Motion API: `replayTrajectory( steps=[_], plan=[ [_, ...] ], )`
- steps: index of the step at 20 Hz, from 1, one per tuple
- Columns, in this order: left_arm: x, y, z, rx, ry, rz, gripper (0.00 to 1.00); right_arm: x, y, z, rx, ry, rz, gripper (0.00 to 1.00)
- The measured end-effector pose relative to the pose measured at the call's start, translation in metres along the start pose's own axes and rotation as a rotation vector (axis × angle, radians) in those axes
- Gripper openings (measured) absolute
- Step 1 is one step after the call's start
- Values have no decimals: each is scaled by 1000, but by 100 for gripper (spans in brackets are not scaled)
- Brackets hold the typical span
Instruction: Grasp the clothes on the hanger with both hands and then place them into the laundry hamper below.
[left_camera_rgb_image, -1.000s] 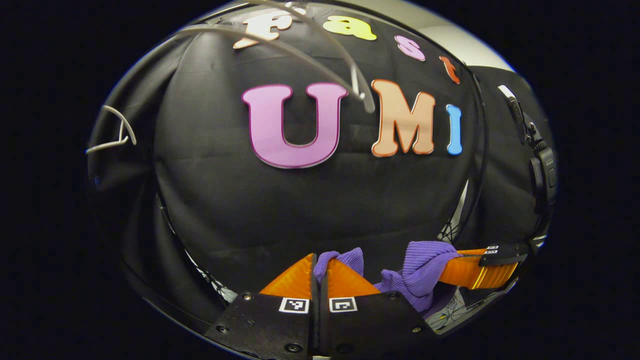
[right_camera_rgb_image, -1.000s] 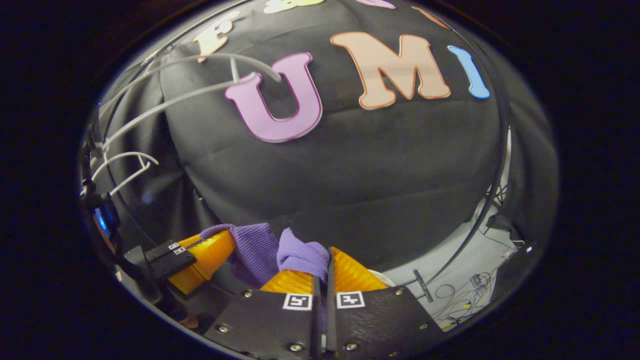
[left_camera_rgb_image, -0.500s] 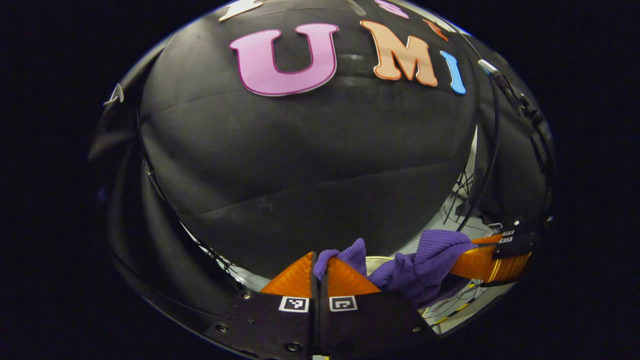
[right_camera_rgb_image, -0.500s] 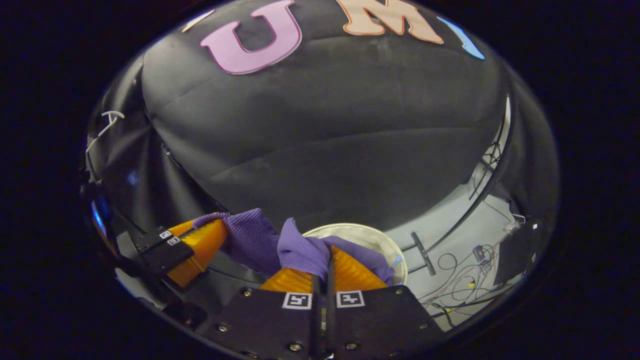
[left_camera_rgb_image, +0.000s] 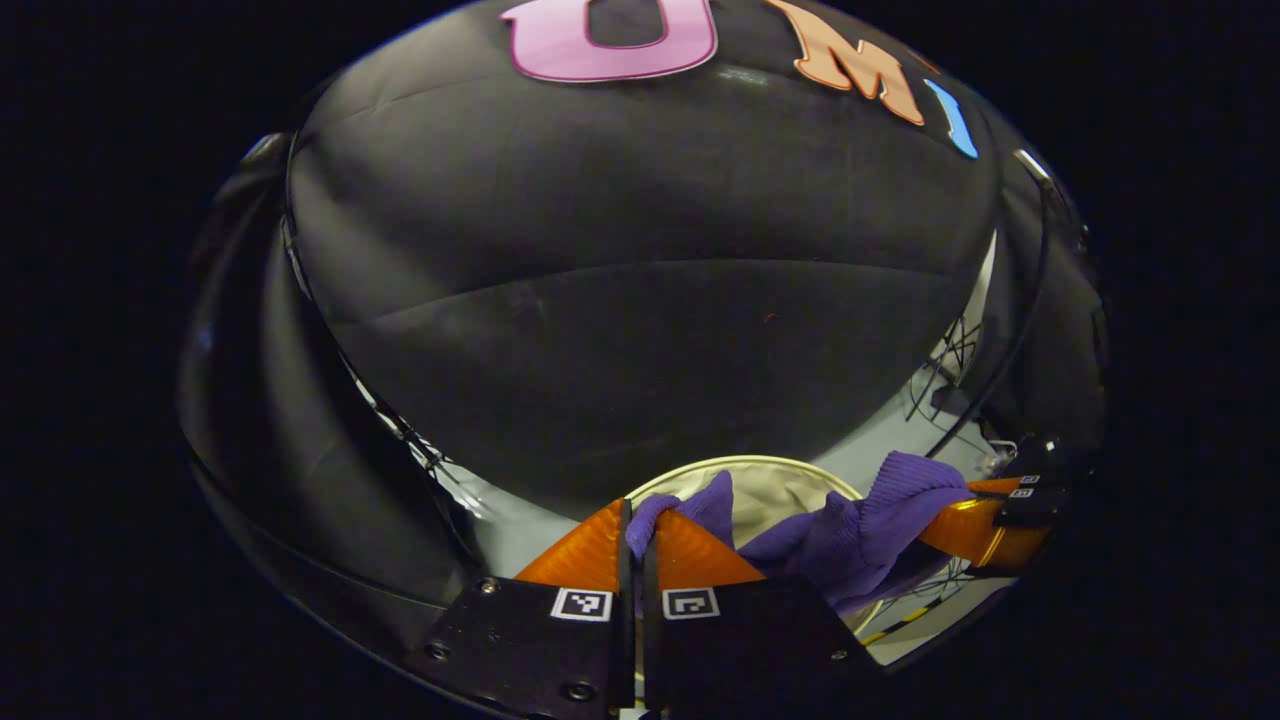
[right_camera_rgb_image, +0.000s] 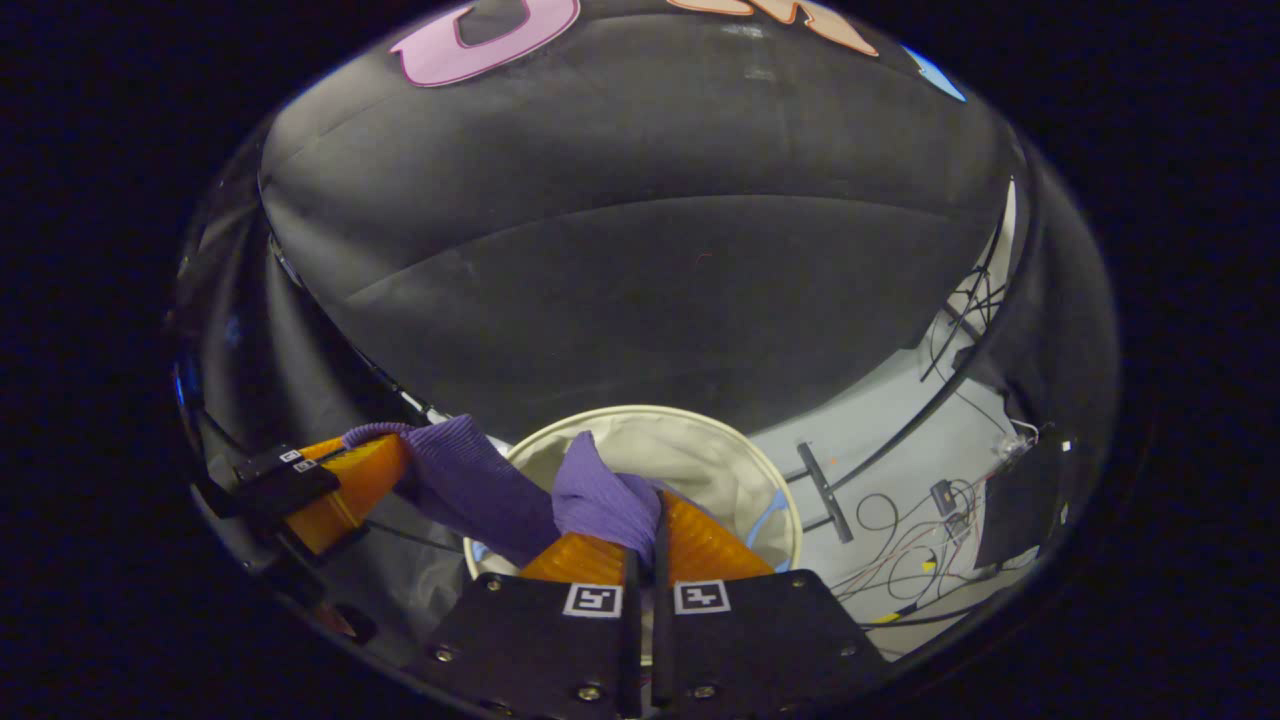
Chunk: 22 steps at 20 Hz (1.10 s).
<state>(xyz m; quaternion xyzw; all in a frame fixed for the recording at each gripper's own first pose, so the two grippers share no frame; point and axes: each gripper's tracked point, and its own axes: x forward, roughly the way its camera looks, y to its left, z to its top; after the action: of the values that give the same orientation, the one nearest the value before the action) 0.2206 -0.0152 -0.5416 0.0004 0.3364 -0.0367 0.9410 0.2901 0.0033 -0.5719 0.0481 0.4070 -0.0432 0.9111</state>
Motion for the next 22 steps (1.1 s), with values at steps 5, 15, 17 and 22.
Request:
replayTrajectory(
  steps=[5, 15, 17, 22],
  plan=[
    [14, -4, -45, 3, 112, 47, 99, 16, -21, -26, 7, 35, -62, 64],
    [-105, 3, 16, 2, 50, 46, 99, -132, -20, 51, -38, -94, -86, 99],
    [-131, 13, 24, -8, 45, 54, 99, -158, -15, 59, -37, -110, -80, 100],
    [-182, 36, 41, -24, 16, 85, 99, -215, -4, 86, -55, -173, -60, 100]
  ],
)
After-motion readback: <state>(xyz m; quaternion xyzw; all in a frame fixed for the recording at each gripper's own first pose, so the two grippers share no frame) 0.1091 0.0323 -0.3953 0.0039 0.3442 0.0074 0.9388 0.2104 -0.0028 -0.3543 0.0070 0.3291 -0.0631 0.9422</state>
